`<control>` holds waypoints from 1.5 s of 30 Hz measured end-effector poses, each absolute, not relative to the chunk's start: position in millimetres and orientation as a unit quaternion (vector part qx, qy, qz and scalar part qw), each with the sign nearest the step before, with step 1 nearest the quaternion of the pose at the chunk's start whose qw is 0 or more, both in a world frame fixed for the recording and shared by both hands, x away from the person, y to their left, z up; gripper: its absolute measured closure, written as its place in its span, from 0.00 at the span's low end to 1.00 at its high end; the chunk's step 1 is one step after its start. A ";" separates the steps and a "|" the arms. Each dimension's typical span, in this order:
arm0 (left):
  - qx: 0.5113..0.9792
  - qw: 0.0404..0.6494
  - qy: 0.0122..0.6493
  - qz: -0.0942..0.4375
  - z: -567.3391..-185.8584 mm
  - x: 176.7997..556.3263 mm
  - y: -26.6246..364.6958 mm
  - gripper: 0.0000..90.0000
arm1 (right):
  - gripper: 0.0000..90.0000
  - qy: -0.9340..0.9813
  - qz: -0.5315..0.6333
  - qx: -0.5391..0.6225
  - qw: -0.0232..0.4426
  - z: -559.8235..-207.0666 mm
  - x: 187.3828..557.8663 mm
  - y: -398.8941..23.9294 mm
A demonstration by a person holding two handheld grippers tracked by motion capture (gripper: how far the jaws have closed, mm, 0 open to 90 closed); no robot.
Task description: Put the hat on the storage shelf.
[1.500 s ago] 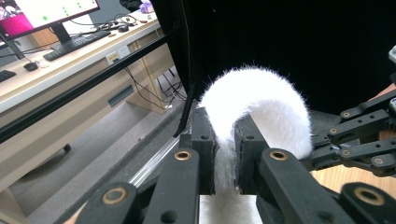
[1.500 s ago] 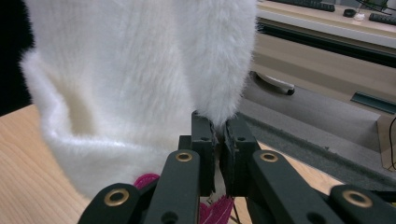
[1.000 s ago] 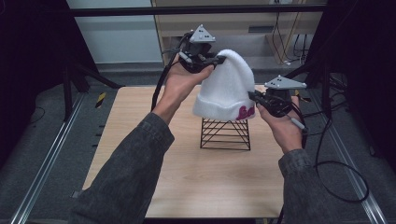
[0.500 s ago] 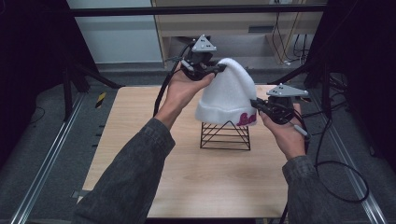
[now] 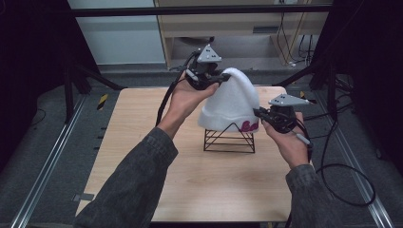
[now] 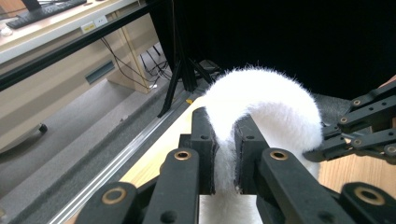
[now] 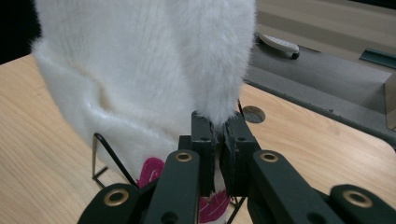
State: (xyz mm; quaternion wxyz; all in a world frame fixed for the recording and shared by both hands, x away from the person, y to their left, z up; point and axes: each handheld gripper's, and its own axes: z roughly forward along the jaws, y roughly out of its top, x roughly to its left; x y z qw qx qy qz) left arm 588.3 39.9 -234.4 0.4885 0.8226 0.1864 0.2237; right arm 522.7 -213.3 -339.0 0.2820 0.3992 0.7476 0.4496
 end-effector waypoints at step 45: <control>0.849 0.462 0.177 0.187 -279.5 574.7 34.3 0.90 | 0.94 0.763 0.419 0.422 0.252 -384.8 513.0 -221.3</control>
